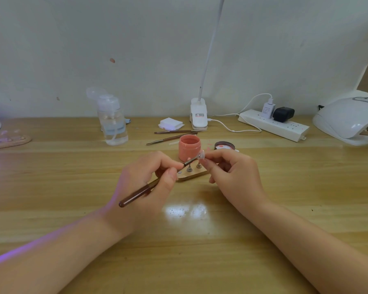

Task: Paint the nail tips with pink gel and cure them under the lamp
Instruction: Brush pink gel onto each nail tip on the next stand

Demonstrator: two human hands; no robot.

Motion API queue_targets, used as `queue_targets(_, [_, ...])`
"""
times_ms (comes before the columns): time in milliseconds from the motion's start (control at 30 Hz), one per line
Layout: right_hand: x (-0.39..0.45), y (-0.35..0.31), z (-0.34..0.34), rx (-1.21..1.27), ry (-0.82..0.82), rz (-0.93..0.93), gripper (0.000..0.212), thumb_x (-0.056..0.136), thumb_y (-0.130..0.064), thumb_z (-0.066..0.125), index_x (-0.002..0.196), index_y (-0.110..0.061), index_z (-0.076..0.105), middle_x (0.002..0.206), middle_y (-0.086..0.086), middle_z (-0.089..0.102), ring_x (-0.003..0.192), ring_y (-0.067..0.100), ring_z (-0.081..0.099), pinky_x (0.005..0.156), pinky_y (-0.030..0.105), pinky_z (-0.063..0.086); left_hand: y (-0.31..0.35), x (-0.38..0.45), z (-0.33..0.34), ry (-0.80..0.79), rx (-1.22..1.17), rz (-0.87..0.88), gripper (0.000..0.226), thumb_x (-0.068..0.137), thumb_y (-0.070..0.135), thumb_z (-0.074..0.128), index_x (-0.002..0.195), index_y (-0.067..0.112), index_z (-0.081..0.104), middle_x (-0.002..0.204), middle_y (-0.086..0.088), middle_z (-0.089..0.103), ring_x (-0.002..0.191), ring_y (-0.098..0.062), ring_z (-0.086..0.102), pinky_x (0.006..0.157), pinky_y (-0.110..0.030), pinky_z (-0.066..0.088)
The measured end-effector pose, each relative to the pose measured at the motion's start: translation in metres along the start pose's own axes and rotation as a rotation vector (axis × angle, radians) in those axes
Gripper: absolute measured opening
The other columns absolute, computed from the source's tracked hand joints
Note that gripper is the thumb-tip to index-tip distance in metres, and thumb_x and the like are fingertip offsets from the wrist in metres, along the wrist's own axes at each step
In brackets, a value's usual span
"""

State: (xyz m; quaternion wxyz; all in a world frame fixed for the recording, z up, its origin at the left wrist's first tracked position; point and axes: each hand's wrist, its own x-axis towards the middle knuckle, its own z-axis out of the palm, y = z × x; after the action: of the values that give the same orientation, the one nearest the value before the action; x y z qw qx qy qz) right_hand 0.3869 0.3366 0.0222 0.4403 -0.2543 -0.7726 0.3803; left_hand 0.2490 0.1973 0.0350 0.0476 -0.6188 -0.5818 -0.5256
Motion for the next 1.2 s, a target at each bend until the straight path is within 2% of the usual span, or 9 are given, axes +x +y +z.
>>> queue_targets(100, [0.0001, 0.0002, -0.0002, 0.003, 0.004, -0.001, 0.009, 0.085, -0.015, 0.073, 0.087, -0.023, 0.075, 0.07, -0.003, 0.068, 0.051, 0.013, 0.062, 0.057, 0.026, 0.051, 0.0016, -0.002, -0.0008, 0.019, -0.035, 0.02, 0.016, 0.088, 0.026, 0.047, 0.09, 0.028, 0.062, 0.082, 0.006, 0.064, 0.076, -0.01, 0.063, 0.068, -0.012, 0.045])
queue_targets(267, [0.0017, 0.0014, 0.0002, -0.008, 0.004, -0.018, 0.008, 0.085, -0.014, 0.072, 0.089, -0.021, 0.074, 0.064, -0.02, 0.064, 0.053, 0.012, 0.059, 0.059, 0.025, 0.049, 0.0054, -0.0014, 0.0037, 0.036, -0.029, -0.042, 0.016, 0.089, 0.033, 0.049, 0.1, 0.036, 0.061, 0.089, 0.009, 0.067, 0.084, -0.009, 0.062, 0.073, -0.009, 0.043])
queue_targets(467, [0.002, 0.0026, -0.0002, -0.058, 0.023, -0.051, 0.01, 0.086, -0.013, 0.071, 0.088, -0.023, 0.074, 0.058, -0.021, 0.058, 0.059, 0.025, 0.056, 0.061, 0.035, 0.048, 0.0041, -0.0025, 0.002, -0.021, -0.008, 0.011, 0.024, 0.088, 0.027, 0.047, 0.092, 0.016, 0.068, 0.078, 0.011, 0.066, 0.078, -0.009, 0.062, 0.071, -0.01, 0.043])
queue_targets(600, [0.0025, 0.0023, 0.0003, -0.094, 0.018, -0.086, 0.011, 0.087, -0.012, 0.07, 0.091, -0.021, 0.074, 0.06, -0.022, 0.058, 0.058, 0.022, 0.056, 0.062, 0.037, 0.05, 0.0069, -0.0018, 0.0023, 0.036, -0.009, -0.012, 0.019, 0.089, 0.03, 0.047, 0.095, 0.027, 0.065, 0.078, 0.012, 0.066, 0.078, -0.009, 0.061, 0.07, -0.013, 0.044])
queue_targets(667, [0.0022, 0.002, 0.0002, -0.111, 0.017, -0.103, 0.012, 0.087, -0.012, 0.069, 0.092, -0.021, 0.074, 0.062, -0.02, 0.059, 0.058, 0.019, 0.056, 0.062, 0.035, 0.05, 0.0079, -0.0008, 0.0041, 0.022, 0.003, -0.022, 0.019, 0.09, 0.033, 0.049, 0.101, 0.031, 0.065, 0.082, 0.013, 0.066, 0.078, -0.007, 0.061, 0.071, -0.017, 0.046])
queue_targets(833, [0.002, 0.0043, 0.0, -0.146, 0.019, -0.109, 0.01, 0.087, -0.012, 0.069, 0.092, -0.019, 0.074, 0.063, -0.031, 0.058, 0.057, 0.01, 0.054, 0.057, 0.013, 0.041, 0.0047, -0.0029, 0.0031, -0.041, 0.04, 0.016, 0.026, 0.088, 0.028, 0.048, 0.095, 0.016, 0.069, 0.083, 0.013, 0.065, 0.079, -0.005, 0.059, 0.074, -0.016, 0.044])
queue_targets(933, [0.0026, 0.0046, 0.0001, -0.145, 0.029, -0.108, 0.009, 0.087, -0.013, 0.07, 0.092, -0.018, 0.075, 0.06, -0.029, 0.057, 0.056, 0.011, 0.054, 0.057, 0.015, 0.041, 0.0054, -0.004, 0.0021, -0.016, 0.018, 0.019, 0.023, 0.086, 0.026, 0.047, 0.09, 0.016, 0.068, 0.079, 0.01, 0.065, 0.077, -0.008, 0.06, 0.072, -0.016, 0.044])
queue_targets(1067, [0.002, 0.003, 0.0008, -0.149, 0.032, -0.123, 0.009, 0.087, -0.012, 0.07, 0.091, -0.019, 0.074, 0.059, -0.022, 0.056, 0.056, 0.011, 0.053, 0.058, 0.021, 0.045, 0.0078, -0.0014, 0.0047, 0.012, 0.035, -0.023, 0.018, 0.09, 0.03, 0.052, 0.1, 0.029, 0.066, 0.082, 0.015, 0.065, 0.079, -0.003, 0.059, 0.073, -0.012, 0.042])
queue_targets(1200, [0.002, 0.0037, 0.0007, -0.159, 0.042, -0.117, 0.009, 0.086, -0.012, 0.07, 0.088, -0.02, 0.074, 0.057, -0.021, 0.057, 0.056, 0.008, 0.054, 0.056, 0.011, 0.039, 0.0049, -0.0016, 0.0046, -0.032, 0.067, -0.008, 0.014, 0.09, 0.019, 0.057, 0.096, 0.019, 0.07, 0.082, 0.015, 0.064, 0.078, 0.0, 0.057, 0.074, -0.01, 0.04])
